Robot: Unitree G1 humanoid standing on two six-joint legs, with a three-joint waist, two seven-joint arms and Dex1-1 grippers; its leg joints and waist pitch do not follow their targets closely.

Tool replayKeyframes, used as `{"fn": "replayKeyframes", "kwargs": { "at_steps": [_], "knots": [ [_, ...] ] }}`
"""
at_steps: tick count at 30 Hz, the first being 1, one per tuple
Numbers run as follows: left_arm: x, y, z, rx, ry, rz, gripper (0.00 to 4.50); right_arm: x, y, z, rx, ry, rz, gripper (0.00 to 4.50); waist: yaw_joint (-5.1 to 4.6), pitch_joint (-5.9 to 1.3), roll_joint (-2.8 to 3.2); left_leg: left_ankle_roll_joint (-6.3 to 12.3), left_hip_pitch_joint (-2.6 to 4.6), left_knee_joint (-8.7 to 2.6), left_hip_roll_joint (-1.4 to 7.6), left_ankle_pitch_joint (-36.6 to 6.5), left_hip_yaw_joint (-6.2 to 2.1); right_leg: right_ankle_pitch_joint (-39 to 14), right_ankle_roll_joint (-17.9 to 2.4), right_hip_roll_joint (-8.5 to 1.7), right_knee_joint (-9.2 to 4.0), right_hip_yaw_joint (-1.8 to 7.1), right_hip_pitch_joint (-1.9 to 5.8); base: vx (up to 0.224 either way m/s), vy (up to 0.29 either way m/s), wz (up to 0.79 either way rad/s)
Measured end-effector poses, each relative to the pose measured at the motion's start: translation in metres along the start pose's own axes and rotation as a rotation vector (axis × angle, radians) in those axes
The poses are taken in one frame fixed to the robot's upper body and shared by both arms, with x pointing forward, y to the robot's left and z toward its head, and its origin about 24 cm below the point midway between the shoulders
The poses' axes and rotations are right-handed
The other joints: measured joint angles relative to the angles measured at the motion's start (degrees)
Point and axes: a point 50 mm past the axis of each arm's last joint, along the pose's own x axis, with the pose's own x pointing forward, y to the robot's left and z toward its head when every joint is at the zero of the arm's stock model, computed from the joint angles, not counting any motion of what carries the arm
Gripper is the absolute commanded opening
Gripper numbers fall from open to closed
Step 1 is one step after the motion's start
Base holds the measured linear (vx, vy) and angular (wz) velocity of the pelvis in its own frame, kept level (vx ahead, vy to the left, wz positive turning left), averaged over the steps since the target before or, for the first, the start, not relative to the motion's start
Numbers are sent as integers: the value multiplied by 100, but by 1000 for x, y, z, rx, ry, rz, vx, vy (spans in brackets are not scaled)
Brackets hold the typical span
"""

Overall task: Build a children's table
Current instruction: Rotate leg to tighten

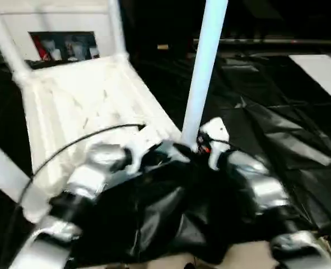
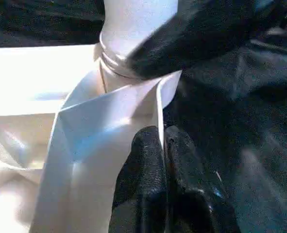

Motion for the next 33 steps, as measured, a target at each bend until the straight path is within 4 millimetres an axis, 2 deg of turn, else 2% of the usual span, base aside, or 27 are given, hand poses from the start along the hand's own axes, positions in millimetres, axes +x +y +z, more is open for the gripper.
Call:
{"fn": "replayKeyframes", "kwargs": {
  "at_steps": [3,5,7,9,12,17,19,24,33],
  "knots": [
    [-19,-4,-7,12,6,-119,0,-10,7,1,-23,38,181,318,12,2,-4,13,-8,1,2,-1,4,-16,-12,0,0,-2,-16,17,0,0],
    [-25,-6,-9,14,13,-177,0,-15,10,-3,-14,59,247,318,66,5,-5,15,-19,13,2,-1,8,-16,-13,-2,5,-2,-37,0,0,0],
    [-28,-9,-9,25,24,-236,0,-21,14,-5,-42,96,333,318,160,9,-3,20,-38,32,2,-4,19,-15,-15,-12,10,0,-47,0,0,0],
    [-30,-10,-10,27,35,-272,0,-27,14,-5,-63,123,393,318,196,22,-29,27,-39,59,3,-8,29,-15,-15,-23,27,6,-44,0,0,0],
    [-30,-14,-10,32,43,-319,0,-36,15,-5,-60,142,450,318,197,40,-59,-5,-28,70,5,-25,40,-12,-18,-26,40,16,-38,0,0,0],
    [-32,-17,-12,4,54,-361,0,-38,18,-6,-46,159,510,318,192,44,-62,-15,-13,84,10,-19,41,-15,-12,-26,87,19,-41,0,0,0],
    [-31,-18,-12,5,54,-367,0,-38,19,-6,-45,160,517,285,193,45,-60,-17,-12,83,11,-19,38,-15,-13,-25,92,17,-41,0,0,0],
    [-31,-18,-12,8,54,-373,0,-38,19,-6,-41,161,520,264,191,44,-60,-17,-12,91,10,-18,38,-14,-13,-25,93,18,-39,0,0,0],
    [-31,-19,-12,7,57,-378,0,-39,21,-7,-41,158,519,262,199,43,-57,-17,-12,97,11,-19,37,-14,-14,-25,97,18,-38,0,0,0]
  ]
}}
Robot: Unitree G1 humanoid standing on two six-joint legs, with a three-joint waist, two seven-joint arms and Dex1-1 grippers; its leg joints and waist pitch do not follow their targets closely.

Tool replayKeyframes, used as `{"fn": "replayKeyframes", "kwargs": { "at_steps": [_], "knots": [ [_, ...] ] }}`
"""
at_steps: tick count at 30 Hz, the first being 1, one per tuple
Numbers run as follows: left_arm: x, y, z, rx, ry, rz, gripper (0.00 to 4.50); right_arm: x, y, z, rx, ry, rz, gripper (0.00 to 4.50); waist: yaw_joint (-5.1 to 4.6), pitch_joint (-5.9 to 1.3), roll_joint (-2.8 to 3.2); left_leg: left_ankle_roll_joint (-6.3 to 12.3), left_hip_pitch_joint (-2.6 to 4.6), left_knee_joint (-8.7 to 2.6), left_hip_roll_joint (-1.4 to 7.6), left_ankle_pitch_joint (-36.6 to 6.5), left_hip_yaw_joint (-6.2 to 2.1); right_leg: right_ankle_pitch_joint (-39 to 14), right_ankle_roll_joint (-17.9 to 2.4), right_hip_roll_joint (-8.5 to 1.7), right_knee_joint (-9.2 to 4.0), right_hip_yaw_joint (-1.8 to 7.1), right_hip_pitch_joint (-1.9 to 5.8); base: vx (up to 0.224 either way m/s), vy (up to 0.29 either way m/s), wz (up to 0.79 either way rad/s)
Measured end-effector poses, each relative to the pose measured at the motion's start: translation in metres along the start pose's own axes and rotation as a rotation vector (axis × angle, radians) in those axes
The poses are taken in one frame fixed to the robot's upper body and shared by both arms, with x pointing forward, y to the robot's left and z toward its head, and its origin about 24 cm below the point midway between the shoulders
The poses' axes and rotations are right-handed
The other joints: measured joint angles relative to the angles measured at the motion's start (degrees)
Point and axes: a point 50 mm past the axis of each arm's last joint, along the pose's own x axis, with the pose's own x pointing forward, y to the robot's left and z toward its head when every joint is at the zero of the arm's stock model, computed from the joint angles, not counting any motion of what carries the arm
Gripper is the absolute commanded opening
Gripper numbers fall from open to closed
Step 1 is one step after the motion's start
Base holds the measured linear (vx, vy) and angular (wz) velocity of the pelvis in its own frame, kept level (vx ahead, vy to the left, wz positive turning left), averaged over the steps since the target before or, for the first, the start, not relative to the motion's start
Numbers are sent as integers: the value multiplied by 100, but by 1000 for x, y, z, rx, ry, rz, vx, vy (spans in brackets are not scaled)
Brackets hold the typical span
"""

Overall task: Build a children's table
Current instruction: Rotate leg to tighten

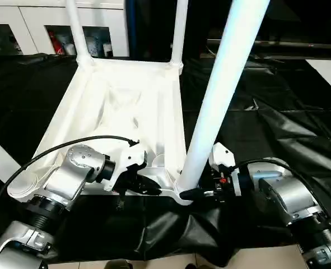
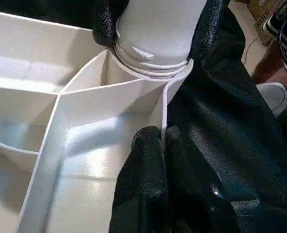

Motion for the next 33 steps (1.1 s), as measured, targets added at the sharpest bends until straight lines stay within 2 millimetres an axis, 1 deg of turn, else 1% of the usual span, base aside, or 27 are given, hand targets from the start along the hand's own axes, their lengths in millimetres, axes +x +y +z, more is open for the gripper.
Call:
{"fn": "replayKeyframes", "kwargs": {
  "at_steps": [5,7,8,9,11,12,14,15,16,20,25,27,29,31,33],
  "knots": [
    [4,3,1,6,-16,44,0,2,-2,-3,19,-33,-62,261,-4,-2,3,0,6,6,0,0,-4,5,-7,0,6,0,16,0,0,0],
    [8,8,1,-6,-31,131,0,5,-10,-7,57,-64,-171,261,-34,-3,0,-1,25,2,-1,0,-7,6,-7,0,0,-1,49,0,0,0],
    [9,13,3,-8,-35,185,0,9,-14,-8,78,-87,-242,261,-58,-2,0,-2,28,4,-2,-1,-12,-4,9,0,1,-3,51,0,0,0],
    [13,20,5,-24,-46,267,0,13,-22,-9,119,-124,-362,260,-106,-2,1,-3,37,-1,-5,0,-15,-3,9,0,-5,-3,51,-57,-3,-5],
    [21,27,9,-40,-60,360,0,19,-33,-8,163,-154,-518,260,-198,3,9,-7,42,0,-13,2,-35,-5,11,0,-16,-11,49,-58,2,-9],
    [27,29,12,-51,-68,394,0,23,-36,-7,186,-170,-582,259,-209,2,13,-7,45,-2,-15,2,-44,-6,12,0,-28,-17,47,0,0,0],
    [30,30,13,-58,-70,424,0,25,-38,-7,206,-181,-633,259,-208,2,16,-7,58,-14,-18,2,-44,-6,13,0,-29,-16,49,0,0,0],
    [35,32,14,-69,-70,454,0,32,-40,-6,244,-206,-690,259,-211,2,15,-7,70,-32,-21,2,-44,-6,13,0,-31,-15,51,0,0,0],
    [37,34,16,-79,-71,488,0,37,-42,-4,278,-229,-749,259,-219,2,16,-7,74,-36,-21,2,-44,-6,13,1,-31,-16,50,0,0,0],
    [50,36,23,-99,-77,552,0,45,-48,0,321,-246,-873,259,-228,-8,35,-7,72,-51,-22,2,-50,-5,13,4,-73,-22,50,0,0,0],
    [54,36,26,-103,-82,568,0,46,-49,1,297,-250,-904,259,-228,-28,61,-7,71,-48,-29,2,-44,-2,14,4,-76,-6,52,0,0,0],
    [54,36,26,-102,-83,567,0,46,-48,1,292,-253,-899,329,-226,-38,78,-7,71,-51,-29,2,-43,7,14,5,-75,-5,52,0,0,0],
    [55,36,27,-96,-85,561,0,41,-48,0,277,-247,-873,331,-211,-39,81,-7,69,-59,-28,2,-43,12,16,5,-73,-6,52,0,0,0],
    [55,35,28,-90,-88,535,0,31,-47,-3,242,-220,-811,364,-188,-40,85,-7,63,-64,-27,2,-41,15,17,6,-72,-6,52,0,0,0],
    [55,34,28,-83,-88,510,0,21,-45,-4,196,-184,-747,364,-175,-41,90,-6,50,-68,-23,2,-38,21,23,6,-67,-8,51,0,0,0]
  ]
}}
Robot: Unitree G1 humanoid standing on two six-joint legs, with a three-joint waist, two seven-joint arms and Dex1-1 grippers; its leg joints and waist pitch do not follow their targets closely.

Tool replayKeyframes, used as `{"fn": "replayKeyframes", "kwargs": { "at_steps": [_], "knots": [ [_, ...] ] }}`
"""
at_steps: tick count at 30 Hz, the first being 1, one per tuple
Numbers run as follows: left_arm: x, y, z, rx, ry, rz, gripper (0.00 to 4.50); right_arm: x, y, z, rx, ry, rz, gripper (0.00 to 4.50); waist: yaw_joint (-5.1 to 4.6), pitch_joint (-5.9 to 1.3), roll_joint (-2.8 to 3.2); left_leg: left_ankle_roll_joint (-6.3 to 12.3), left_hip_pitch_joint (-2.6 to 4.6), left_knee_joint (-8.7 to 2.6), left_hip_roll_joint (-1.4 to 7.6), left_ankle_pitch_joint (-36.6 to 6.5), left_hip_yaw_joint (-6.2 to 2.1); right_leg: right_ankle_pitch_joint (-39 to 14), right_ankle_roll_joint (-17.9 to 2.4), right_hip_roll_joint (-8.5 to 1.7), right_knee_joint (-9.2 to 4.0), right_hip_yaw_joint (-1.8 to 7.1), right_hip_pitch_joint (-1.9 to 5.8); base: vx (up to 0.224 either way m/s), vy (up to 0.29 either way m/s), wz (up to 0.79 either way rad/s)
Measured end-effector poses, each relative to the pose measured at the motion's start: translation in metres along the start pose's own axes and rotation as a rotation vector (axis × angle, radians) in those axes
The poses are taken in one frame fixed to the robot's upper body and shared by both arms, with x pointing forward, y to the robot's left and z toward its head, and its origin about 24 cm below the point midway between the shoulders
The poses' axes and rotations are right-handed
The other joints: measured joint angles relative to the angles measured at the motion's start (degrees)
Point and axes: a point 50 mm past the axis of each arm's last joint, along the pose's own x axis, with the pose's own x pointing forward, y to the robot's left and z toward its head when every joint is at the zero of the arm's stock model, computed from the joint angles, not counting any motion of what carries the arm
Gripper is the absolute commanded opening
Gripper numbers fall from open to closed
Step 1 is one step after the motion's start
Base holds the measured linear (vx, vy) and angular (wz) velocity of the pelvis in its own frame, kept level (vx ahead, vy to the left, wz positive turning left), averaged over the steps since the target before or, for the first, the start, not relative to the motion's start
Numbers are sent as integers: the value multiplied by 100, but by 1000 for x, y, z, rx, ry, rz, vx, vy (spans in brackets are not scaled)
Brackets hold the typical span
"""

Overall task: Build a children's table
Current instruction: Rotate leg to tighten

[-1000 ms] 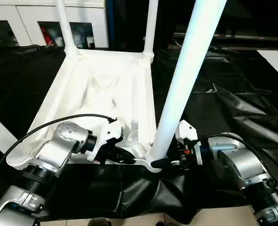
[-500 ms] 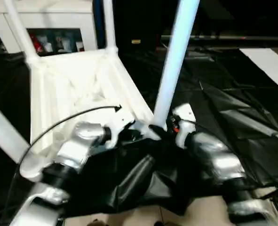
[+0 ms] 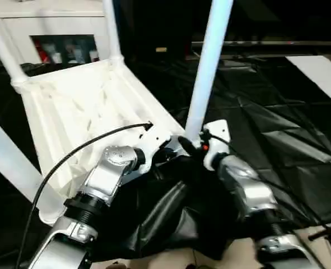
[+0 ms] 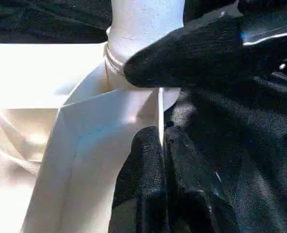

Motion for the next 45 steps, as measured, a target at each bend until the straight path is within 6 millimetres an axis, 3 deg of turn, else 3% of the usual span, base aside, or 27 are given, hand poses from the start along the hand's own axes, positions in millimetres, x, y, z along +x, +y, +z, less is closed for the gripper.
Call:
{"fn": "replayKeyframes", "kwargs": {
  "at_steps": [7,11,15,23,25,28,29,33,35,45],
  "knots": [
    [-20,-4,-5,61,4,-204,0,-42,-12,1,-146,72,326,364,130,-5,16,23,-50,17,11,-2,3,-13,-6,3,-4,-7,-22,0,0,0],
    [-35,-6,-11,68,16,-320,0,-48,-2,10,-177,55,508,364,173,-4,15,46,-69,36,13,6,3,-17,-14,3,17,-8,-65,0,0,0],
    [-45,-11,-17,80,47,-433,0,-48,9,11,-174,73,655,364,283,-1,15,39,-68,74,18,2,7,-18,-17,-3,51,-6,-64,0,0,0],
    [-55,-13,-22,106,78,-525,0,-53,14,9,-219,127,759,364,293,4,9,3,-60,79,21,-6,11,-8,-25,-3,67,2,-54,0,0,0],
    [-55,-12,-23,108,78,-527,0,-53,14,9,-227,130,765,333,292,4,7,3,-60,79,22,-6,11,-9,-24,-3,67,1,-53,0,0,0],
    [-56,-12,-23,106,77,-534,0,-55,14,8,-231,143,783,328,291,4,6,3,-61,80,22,-6,11,-10,-22,-3,67,1,-55,0,0,0],
    [-56,-12,-23,105,76,-535,0,-55,14,8,-233,148,785,298,292,4,7,3,-62,80,22,-5,11,-11,-20,-2,67,1,-56,0,0,0],
    [-56,-12,-23,102,76,-538,0,-56,13,6,-257,165,795,285,292,4,7,4,-67,82,22,-5,11,-12,-20,-3,66,1,-57,0,0,0],
    [-56,-12,-23,102,76,-537,0,-56,13,6,-259,164,796,251,293,5,6,4,-66,82,22,-5,11,-11,-20,-3,66,1,-57,0,0,0],
    [-56,-12,-24,97,73,-526,0,-57,13,7,-256,155,799,215,294,3,3,4,-60,86,22,-5,11,-11,-20,-3,68,1,-51,0,0,0]
  ]
}}
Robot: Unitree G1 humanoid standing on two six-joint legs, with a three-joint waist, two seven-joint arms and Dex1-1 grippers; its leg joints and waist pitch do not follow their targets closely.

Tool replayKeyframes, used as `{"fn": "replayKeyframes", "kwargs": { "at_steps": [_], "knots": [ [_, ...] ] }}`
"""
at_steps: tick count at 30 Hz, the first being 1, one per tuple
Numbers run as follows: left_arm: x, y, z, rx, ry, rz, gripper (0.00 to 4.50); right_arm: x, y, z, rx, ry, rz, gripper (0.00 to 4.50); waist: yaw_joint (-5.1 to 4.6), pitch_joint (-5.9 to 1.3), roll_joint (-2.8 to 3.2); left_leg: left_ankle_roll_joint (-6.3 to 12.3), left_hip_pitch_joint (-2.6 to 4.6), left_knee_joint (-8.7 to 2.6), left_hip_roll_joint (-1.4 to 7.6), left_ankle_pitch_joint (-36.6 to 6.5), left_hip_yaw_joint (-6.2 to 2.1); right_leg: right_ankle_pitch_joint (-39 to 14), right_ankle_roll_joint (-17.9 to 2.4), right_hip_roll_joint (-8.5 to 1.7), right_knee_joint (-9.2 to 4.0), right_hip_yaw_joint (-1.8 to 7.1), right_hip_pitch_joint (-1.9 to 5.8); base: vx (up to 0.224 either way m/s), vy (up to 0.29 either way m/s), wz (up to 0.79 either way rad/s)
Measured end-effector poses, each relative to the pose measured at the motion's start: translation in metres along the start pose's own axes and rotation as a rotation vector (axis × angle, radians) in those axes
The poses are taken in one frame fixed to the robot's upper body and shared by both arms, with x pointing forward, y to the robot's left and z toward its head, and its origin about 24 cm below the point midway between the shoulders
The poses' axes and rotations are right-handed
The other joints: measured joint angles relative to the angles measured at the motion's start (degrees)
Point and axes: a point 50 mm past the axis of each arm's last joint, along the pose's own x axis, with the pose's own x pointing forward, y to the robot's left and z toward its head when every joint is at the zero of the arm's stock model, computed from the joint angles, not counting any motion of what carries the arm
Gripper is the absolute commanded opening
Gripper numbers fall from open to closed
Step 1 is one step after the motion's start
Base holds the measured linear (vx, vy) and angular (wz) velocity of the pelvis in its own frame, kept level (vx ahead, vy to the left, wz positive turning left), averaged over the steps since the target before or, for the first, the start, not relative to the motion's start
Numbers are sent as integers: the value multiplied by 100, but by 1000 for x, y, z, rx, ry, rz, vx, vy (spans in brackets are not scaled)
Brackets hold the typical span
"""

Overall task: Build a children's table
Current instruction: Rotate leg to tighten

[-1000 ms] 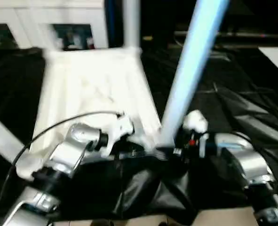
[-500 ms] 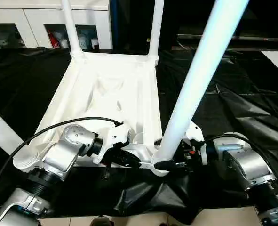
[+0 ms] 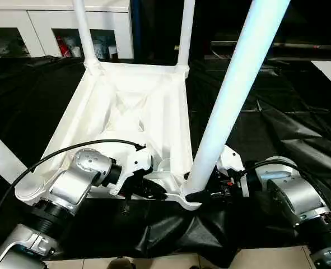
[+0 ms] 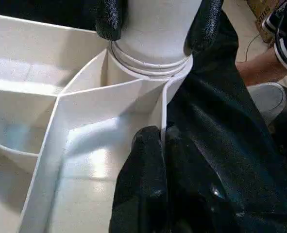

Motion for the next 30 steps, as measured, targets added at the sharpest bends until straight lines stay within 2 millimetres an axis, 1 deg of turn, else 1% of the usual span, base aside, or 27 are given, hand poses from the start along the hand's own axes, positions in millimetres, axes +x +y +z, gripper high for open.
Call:
{"fn": "replayKeyframes", "kwargs": {
  "at_steps": [2,5,7,9,12,14,15,18,20,21,22,23,26,27,28,30],
  "knots": [
    [3,1,1,1,-12,18,0,0,-1,-1,13,-17,-30,214,-1,0,0,0,3,4,0,0,0,1,-1,0,2,0,4,0,0,0],
    [8,9,2,-10,-26,111,0,4,-8,-6,66,-52,-162,214,-21,-4,3,-1,21,5,0,0,-1,2,-3,0,4,2,43,0,0,0],
    [16,20,5,-20,-30,216,0,7,-18,-10,104,-80,-339,213,-76,-15,-13,-2,51,2,-2,-1,-4,-10,19,0,1,0,62,0,0,0],
    [24,25,8,-33,-38,281,0,10,-25,-12,141,-95,-462,209,-166,-18,-17,-4,79,-12,-9,0,-11,-11,21,0,-18,-1,80,0,0,0],
    [38,36,14,-83,-46,416,0,21,-39,-13,209,-126,-694,207,-268,-26,-24,-4,113,-16,-12,0,-16,-14,25,0,-33,-8,97,0,0,0],
    [45,39,17,-102,-52,471,0,27,-44,-12,227,-127,-789,205,-313,-29,-20,-4,114,-26,-12,0,-24,-14,25,0,-68,-21,100,0,0,0],
    [47,40,18,-110,-53,498,0,33,-47,-10,251,-137,-839,204,-335,-35,-12,-3,115,-49,-12,0,-28,-14,25,0,-109,-35,104,0,0,0],
    [50,42,20,-109,-42,539,0,43,-50,-8,275,-141,-933,204,-359,-44,-18,-3,114,-56,-12,0,-44,-14,25,0,-163,-62,106,0,0,0],
    [50,44,21,-98,-28,552,0,47,-53,-6,275,-139,-951,204,-383,-49,-28,-2,115,-56,-12,0,-44,-14,25,0,-187,-65,107,0,0,0],
    [50,44,21,-93,-25,553,0,47,-54,-6,270,-137,-948,238,-386,-49,-28,-2,114,-60,-12,-1,-45,-14,25,0,-215,-72,107,0,0,0],
    [50,44,21,-89,-24,553,0,47,-54,-6,268,-139,-946,258,-388,-49,-37,-1,112,-58,-13,0,-42,-14,25,-3,-222,-72,105,0,0,0],
    [50,44,21,-84,-22,549,0,46,-53,-6,267,-138,-938,258,-390,-48,-46,-1,112,-57,-16,0,-42,-14,25,-6,-222,-71,104,0,0,0],
    [43,43,18,-64,-10,521,0,46,-52,-5,263,-134,-868,293,-410,-50,-83,-1,116,-59,-16,-1,-40,-14,25,-6,-221,-67,100,0,0,0],
    [41,42,18,-56,-6,507,0,46,-52,-5,254,-128,-850,293,-424,-51,-85,-1,116,-60,-16,-1,-40,-14,25,-6,-220,-66,98,0,0,0],
    [38,41,17,-47,-2,488,0,46,-52,-5,246,-122,-823,306,-434,-51,-85,-1,117,-64,-16,-1,-39,-13,24,-6,-216,-65,95,0,0,0],
    [34,37,14,-40,-10,435,0,44,-50,-5,242,-109,-754,323,-417,-53,-85,-2,118,-69,-16,-1,-33,-1,13,-4,-198,-55,94,0,0,0]
  ]
}}
